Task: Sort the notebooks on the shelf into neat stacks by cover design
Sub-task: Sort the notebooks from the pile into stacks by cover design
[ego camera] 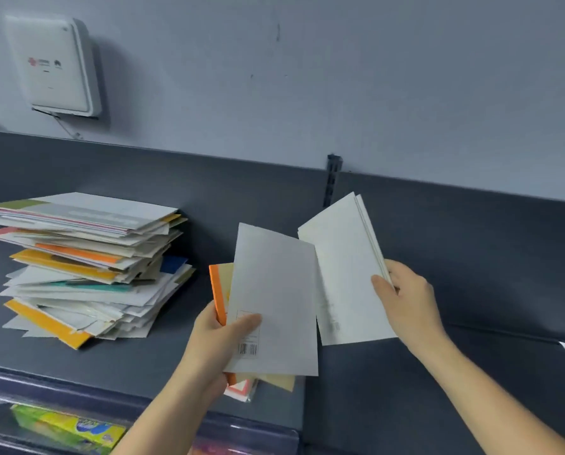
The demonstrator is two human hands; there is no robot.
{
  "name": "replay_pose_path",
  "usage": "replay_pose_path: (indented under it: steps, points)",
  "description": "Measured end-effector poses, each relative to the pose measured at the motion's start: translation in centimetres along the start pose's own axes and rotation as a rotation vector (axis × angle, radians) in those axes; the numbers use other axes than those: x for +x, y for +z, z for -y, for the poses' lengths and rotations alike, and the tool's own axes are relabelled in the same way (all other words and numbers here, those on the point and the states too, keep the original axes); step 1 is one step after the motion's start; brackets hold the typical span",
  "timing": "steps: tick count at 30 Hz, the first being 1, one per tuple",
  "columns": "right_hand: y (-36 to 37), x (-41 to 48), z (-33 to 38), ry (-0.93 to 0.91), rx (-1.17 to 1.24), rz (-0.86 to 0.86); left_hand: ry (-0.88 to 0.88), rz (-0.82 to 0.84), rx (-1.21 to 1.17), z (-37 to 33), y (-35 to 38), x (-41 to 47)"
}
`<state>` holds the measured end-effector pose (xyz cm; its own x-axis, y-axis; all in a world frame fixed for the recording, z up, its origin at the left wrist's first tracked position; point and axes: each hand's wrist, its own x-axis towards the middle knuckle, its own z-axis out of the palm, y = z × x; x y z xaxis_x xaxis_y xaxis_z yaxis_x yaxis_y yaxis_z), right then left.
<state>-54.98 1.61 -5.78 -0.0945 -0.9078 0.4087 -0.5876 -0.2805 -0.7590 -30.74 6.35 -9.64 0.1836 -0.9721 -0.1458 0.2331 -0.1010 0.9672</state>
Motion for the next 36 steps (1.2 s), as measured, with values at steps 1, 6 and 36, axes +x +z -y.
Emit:
replay_pose_path:
  steps: [1, 6, 36]
  points:
    - [-1.8, -1.0, -1.2, 0.018, 0.003, -0.004, -0.028, 0.005, -0.024, 0.9, 2.0, -0.7]
    - [-12.2, -5.9, -8.0, 0.118, -0.010, -0.057, -0.136, 0.017, -0.103, 5.1, 12.1, -4.9]
    - [-41.7, -10.2, -27.6, 0.508, -0.271, -0.452, -0.234, 0.565, 0.065, 16.0, 48.8, -5.2]
